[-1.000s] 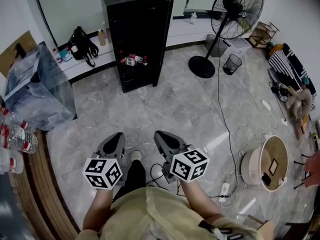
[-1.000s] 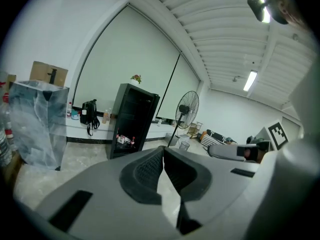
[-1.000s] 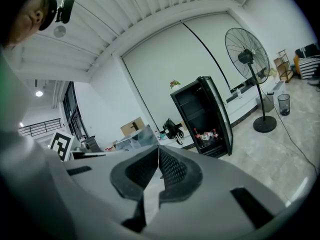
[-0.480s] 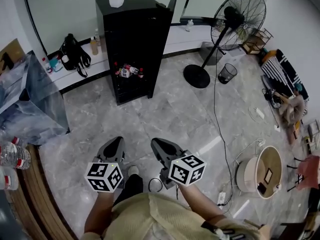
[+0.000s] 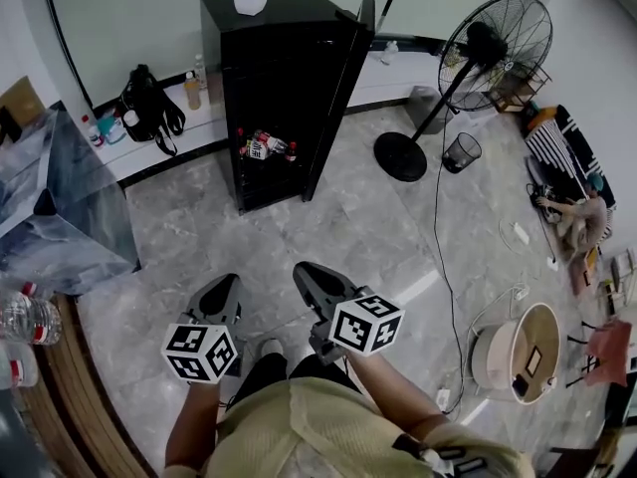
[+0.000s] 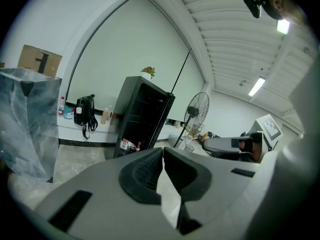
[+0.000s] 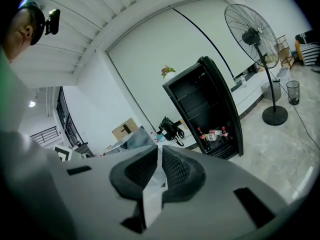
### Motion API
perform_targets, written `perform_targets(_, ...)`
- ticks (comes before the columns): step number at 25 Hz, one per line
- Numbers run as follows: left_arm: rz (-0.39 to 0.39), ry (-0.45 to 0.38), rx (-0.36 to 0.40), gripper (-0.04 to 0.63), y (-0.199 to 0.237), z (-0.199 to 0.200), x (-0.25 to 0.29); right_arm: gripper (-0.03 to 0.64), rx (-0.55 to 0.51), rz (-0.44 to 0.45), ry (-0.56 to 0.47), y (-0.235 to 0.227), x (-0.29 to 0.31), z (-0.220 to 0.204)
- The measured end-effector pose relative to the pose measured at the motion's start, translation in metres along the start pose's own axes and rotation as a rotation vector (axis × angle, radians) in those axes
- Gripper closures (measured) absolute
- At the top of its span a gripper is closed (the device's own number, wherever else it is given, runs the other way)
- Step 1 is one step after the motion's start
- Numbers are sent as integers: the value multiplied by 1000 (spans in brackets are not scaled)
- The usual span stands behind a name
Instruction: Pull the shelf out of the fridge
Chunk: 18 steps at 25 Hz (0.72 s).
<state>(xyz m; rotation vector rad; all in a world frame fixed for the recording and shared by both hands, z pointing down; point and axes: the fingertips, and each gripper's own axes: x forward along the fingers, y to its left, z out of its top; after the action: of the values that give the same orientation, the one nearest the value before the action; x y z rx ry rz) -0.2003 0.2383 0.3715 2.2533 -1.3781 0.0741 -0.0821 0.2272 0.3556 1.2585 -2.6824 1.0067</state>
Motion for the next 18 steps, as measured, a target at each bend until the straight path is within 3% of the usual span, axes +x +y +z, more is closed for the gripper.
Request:
perform_targets(4, -15, 0, -17, 574, 8, 3, 18, 552, 17, -14, 9, -14, 15, 7)
perform_targets(10, -32, -41, -63, 574, 15, 17, 49, 540, 46, -57, -12, -41, 31, 23)
perform_targets(16, -20, -82, -179, 568, 28, 23, 88, 523, 41, -55, -12, -71, 56, 41)
perform_targets(18, -13, -96, -236, 537, 31, 25, 105, 522, 36, -55, -7, -86, 63, 49)
